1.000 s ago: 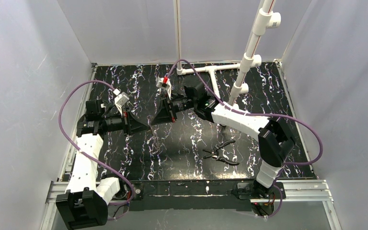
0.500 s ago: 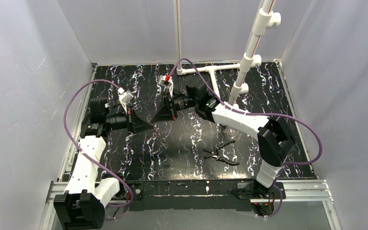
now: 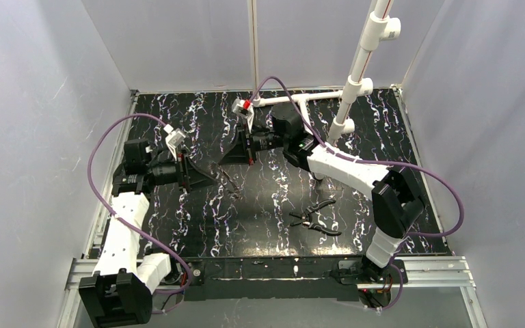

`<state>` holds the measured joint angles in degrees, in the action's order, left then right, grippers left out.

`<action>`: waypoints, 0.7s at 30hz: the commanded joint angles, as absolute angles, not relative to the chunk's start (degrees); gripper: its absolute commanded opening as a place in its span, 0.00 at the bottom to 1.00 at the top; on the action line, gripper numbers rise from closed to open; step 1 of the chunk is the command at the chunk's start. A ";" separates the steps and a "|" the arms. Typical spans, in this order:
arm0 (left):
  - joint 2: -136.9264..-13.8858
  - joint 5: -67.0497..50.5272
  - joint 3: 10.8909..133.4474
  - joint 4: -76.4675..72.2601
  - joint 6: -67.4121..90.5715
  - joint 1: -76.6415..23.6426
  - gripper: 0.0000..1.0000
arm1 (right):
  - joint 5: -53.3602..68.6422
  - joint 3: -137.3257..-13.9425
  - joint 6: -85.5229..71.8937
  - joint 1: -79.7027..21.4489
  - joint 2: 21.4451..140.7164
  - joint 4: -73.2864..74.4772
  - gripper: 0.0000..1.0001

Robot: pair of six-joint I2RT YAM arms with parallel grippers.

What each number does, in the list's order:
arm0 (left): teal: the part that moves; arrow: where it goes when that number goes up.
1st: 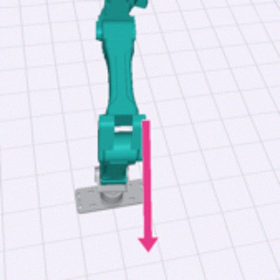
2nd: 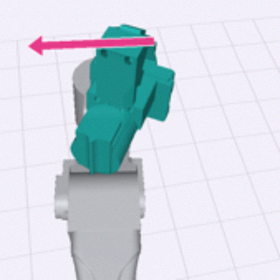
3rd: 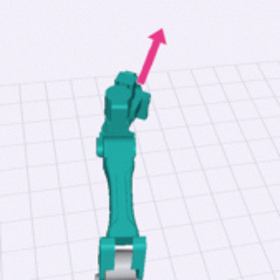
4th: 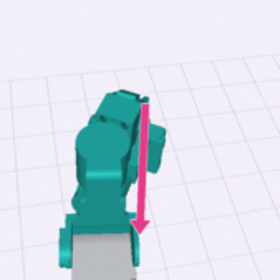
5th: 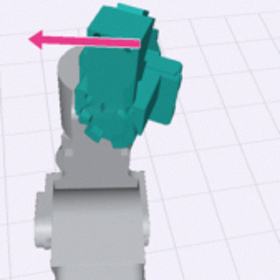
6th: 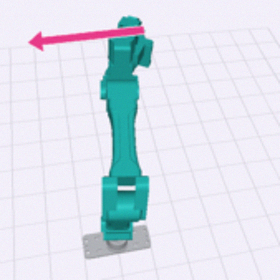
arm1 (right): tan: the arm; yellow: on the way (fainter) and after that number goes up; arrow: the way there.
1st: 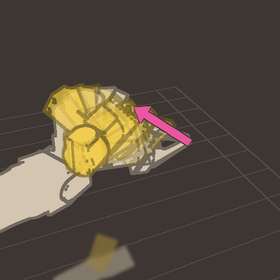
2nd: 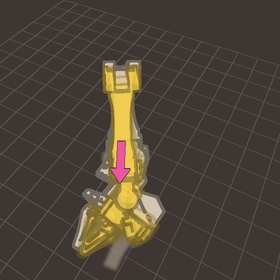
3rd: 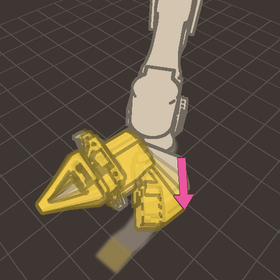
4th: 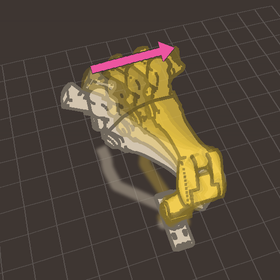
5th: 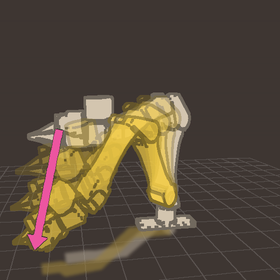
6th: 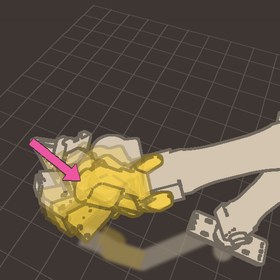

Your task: Remove the keys from the keyring

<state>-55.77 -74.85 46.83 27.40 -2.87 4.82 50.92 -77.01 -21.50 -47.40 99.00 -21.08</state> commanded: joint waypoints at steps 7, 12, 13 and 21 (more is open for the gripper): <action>-53.77 -76.01 44.52 -5.90 28.44 7.99 0.37 | 47.68 -73.33 -34.64 -47.02 96.65 -41.16 0.01; -53.99 -74.99 44.41 -8.68 32.24 7.91 0.30 | 45.38 -71.50 -40.61 -46.61 97.04 -47.88 0.01; -53.77 -74.90 44.20 -9.29 33.11 7.91 0.28 | 44.85 -71.12 -41.90 -46.44 97.15 -49.25 0.01; -53.24 -72.63 44.62 -12.74 42.60 7.91 0.40 | 41.90 -69.25 -47.24 -46.32 98.09 -54.83 0.01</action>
